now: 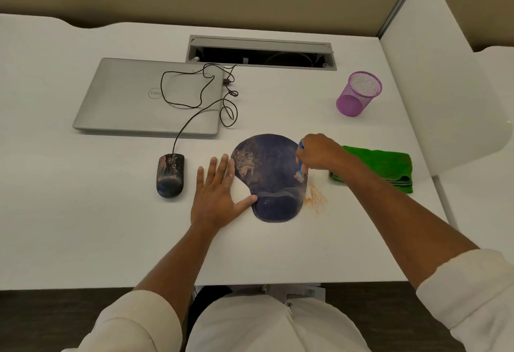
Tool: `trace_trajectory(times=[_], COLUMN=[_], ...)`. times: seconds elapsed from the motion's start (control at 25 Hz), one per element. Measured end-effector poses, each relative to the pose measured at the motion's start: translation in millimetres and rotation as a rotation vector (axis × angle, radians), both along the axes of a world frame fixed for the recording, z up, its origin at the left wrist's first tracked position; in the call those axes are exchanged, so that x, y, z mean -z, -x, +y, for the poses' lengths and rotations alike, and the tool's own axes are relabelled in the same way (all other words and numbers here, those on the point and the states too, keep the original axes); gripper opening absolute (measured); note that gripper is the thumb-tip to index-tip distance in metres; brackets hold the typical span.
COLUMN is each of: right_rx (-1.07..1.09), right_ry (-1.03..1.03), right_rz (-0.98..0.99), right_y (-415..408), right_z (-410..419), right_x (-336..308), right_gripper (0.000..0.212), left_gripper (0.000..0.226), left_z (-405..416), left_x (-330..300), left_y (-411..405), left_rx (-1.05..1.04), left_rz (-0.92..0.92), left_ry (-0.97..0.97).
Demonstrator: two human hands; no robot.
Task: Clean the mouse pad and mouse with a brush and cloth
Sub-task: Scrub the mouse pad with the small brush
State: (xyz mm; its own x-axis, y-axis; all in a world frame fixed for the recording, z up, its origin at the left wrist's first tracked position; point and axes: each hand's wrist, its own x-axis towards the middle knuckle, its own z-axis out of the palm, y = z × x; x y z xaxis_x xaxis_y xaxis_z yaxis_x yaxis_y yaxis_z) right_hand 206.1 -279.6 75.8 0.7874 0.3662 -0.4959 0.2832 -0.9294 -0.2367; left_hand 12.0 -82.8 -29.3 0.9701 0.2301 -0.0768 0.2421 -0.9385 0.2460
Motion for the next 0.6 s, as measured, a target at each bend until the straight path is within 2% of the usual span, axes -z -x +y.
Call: trace_trajectory(times=[0.12, 0.16, 0.32, 0.36, 0.4, 0.48, 0.6], right_rx=[0.075, 0.073, -0.042, -0.031, -0.002, 0.092, 0.072], right_ry=[-0.263, -0.282, -0.035, -0.048, -0.123, -0.272, -0.231], right_rz=[-0.113, -0.123, 0.098, 0.134, 0.116, -0.043, -0.129], right_y=[3, 4, -2, -3, -6, -4, 3], right_z=[8, 9, -1, -2, -3, -6, -13], right_x=[-4, -2, -8, -12, -12, -15, -9], right_gripper=[0.019, 0.019, 0.015, 0.017, 0.018, 0.017, 0.021], left_gripper=[0.112, 0.112, 0.111, 0.111, 0.111, 0.111, 0.110], left_z=[0, 0, 0, 0, 2, 1, -1], left_x=[0, 0, 1, 1, 2, 4, 2], left_y=[1, 1, 0, 1, 3, 2, 0], left_rx=[-0.003, -0.003, -0.003, 0.000, 0.000, -0.005, -0.001], left_rz=[-0.014, -0.022, -0.025, -0.025, -0.027, -0.030, -0.032], left_ry=[0.019, 0.023, 0.005, 0.000, -0.004, -0.002, -0.007])
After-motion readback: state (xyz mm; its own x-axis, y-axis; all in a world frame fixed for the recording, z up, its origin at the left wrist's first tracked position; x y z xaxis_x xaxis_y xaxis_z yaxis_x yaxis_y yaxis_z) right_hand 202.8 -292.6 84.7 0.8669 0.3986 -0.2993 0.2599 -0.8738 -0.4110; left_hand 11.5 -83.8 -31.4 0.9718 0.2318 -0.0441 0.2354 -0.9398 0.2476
